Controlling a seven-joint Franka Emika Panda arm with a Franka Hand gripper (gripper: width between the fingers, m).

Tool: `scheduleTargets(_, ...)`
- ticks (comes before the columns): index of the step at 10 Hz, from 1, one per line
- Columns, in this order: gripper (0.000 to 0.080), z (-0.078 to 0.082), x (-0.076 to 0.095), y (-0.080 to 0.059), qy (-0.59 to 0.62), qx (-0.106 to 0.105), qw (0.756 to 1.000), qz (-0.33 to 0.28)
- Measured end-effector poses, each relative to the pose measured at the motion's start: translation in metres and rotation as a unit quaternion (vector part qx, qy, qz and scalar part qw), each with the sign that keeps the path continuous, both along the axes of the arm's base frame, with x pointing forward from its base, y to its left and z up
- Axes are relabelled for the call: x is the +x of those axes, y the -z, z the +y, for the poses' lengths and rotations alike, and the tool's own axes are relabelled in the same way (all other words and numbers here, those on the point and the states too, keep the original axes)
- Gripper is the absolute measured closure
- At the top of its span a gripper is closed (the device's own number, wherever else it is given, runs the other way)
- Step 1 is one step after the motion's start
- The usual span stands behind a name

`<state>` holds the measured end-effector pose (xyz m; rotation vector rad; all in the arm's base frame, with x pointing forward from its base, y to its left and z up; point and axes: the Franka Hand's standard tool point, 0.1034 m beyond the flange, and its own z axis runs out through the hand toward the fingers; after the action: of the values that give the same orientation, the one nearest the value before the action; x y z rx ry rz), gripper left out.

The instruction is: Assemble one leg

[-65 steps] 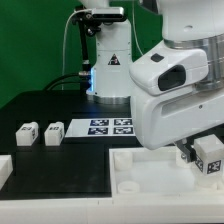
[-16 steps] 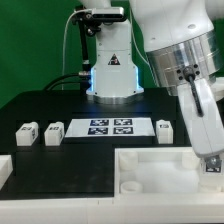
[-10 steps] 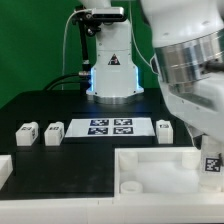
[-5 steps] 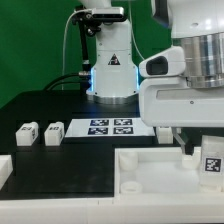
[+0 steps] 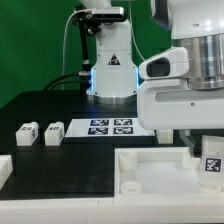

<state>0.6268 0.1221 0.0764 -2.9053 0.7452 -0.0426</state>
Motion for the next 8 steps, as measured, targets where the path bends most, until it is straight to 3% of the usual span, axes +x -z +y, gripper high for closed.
scheduleTargets(1,0.0499,-0.0044,-0.0016,0.0012,0.067,0.002,0.998,0.012)
scheduleTargets(3,0.0501,-0.0072,0.0002,0.0003,0.197,0.023,0.98,0.03)
scheduleTargets(6,0.0501,-0.0122,0.0005,0.0023,0.389,0.064,0.917,0.059)
scheduleTargets(7,0.0503,-0.0101,-0.0003,0.0025,0.411,0.065,0.907,0.064)
scheduleTargets(8,0.0503,-0.0103,-0.0006,0.0026,0.387,0.064,0.918,0.061)
